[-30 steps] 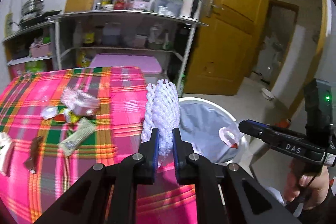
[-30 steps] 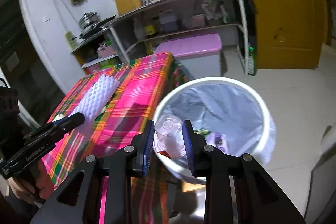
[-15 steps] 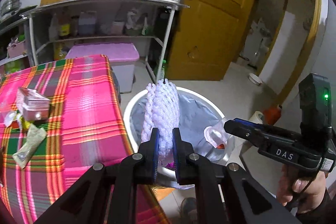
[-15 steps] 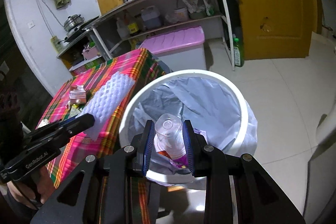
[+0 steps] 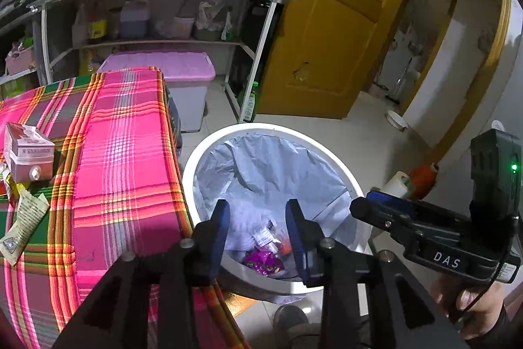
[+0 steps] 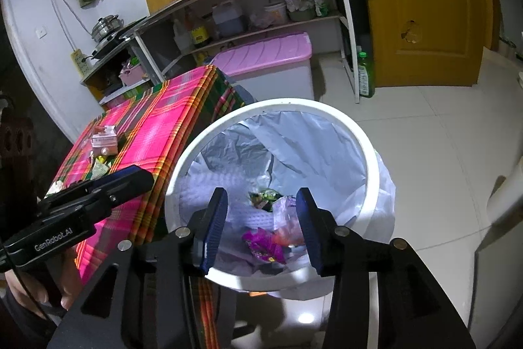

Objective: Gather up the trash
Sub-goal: 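Open both tools to drop the foam net and cup into the bin, then move both open tools back over the remaining trash on the table, then grasp the white tissue with the left tool while the right tool grasps the beige snack wrapper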

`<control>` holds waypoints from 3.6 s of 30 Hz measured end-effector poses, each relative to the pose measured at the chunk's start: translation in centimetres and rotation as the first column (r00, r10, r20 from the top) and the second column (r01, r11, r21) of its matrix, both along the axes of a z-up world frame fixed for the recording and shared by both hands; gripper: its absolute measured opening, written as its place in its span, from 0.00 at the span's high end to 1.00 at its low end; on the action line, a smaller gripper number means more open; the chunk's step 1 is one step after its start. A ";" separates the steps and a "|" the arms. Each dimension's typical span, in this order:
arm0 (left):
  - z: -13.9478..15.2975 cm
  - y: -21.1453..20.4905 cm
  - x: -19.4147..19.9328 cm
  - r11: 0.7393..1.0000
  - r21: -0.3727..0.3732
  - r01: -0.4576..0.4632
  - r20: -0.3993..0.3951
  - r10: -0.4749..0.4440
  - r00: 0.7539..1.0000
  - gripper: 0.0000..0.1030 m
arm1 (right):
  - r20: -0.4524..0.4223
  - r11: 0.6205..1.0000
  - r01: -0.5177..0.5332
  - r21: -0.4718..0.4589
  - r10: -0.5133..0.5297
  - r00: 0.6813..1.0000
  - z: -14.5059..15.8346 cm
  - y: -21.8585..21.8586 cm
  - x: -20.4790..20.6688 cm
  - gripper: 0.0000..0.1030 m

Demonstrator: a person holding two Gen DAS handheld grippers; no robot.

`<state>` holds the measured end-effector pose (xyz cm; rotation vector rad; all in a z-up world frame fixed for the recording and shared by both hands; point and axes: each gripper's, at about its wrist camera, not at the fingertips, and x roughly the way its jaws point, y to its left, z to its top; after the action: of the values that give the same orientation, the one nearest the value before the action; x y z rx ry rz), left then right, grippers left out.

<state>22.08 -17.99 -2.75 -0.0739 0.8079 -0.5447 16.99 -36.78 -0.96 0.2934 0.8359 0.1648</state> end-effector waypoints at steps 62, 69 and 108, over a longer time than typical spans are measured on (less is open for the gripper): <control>5.7 19.2 -16.6 0.925 0.012 -0.379 0.228 0.367 0.902 0.60 | 0.133 0.943 -0.328 -0.063 0.333 0.933 6.7 16.4 -8.6 0.57; 5.2 22.9 -15.9 0.890 0.025 -0.455 0.224 0.439 0.870 0.60 | 0.111 0.934 -0.354 -0.052 0.358 0.927 6.4 18.7 -7.0 0.56; -1.2 37.1 -4.5 0.805 0.092 -0.587 0.030 0.587 0.809 0.76 | -0.098 0.954 -0.301 -0.003 0.299 0.949 0.0 30.1 6.7 0.57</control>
<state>17.56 19.09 -3.96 -0.2273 0.7610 0.0883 23.73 -6.72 -0.93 0.1562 0.9755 0.4301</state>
